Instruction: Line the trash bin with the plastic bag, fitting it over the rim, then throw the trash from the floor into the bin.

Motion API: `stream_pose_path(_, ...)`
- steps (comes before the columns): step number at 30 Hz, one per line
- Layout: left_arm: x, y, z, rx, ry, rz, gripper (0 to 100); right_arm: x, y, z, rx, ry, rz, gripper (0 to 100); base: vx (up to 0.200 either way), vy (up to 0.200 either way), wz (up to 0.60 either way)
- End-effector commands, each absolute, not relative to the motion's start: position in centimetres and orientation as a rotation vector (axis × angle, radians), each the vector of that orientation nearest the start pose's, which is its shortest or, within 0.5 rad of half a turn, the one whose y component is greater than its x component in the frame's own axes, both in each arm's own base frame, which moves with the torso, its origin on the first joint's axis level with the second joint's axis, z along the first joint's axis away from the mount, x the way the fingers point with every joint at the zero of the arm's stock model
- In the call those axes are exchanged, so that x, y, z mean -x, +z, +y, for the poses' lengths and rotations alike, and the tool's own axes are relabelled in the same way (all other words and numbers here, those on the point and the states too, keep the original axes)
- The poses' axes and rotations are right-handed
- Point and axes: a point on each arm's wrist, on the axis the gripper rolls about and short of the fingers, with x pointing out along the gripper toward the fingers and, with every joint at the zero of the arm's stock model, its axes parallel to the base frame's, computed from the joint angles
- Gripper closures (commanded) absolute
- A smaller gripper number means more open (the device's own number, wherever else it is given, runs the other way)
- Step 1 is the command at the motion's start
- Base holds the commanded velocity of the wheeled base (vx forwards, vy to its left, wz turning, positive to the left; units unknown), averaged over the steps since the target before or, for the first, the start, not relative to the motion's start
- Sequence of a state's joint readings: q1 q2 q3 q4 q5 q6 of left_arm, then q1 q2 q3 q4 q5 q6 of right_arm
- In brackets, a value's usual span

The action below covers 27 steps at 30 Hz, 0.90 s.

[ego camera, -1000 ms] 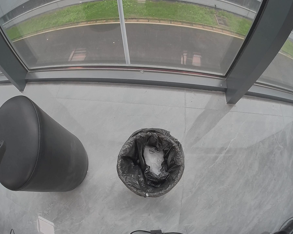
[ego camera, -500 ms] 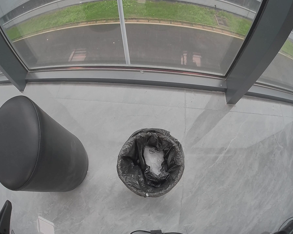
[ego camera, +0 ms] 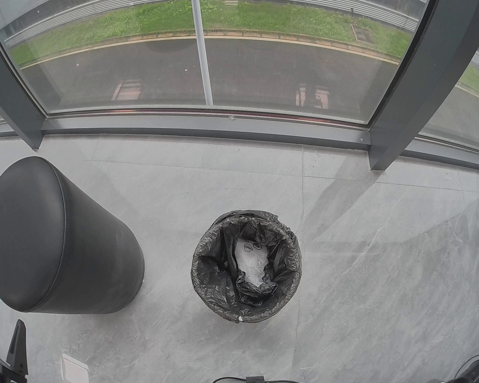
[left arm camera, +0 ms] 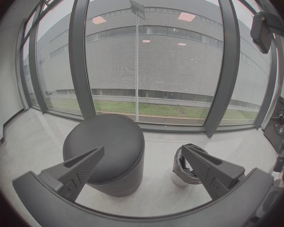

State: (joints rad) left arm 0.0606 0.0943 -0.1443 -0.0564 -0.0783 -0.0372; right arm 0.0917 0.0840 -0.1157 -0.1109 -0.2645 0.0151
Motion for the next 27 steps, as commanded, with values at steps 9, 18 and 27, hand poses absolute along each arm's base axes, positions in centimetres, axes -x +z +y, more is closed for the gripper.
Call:
stream_pose_path(9,1.5,8.6,-0.2,0.036,0.009,0.011,0,2.0,10.6,-0.8,-0.039,-0.174,-0.088,0,0.000,0.000,0.00)
stream_pose_path(18,1.8,8.5,-0.3,0.089,-0.171,-0.006,0,1.8,10.0,-0.8,-0.035,-0.174,-0.069,0,0.000,0.000,0.00)
stream_pose_path(27,2.3,8.2,-0.3,0.086,-0.138,-0.060,0,1.6,9.5,-0.7,-0.030,-0.173,-0.081,0,0.000,0.000,0.00)
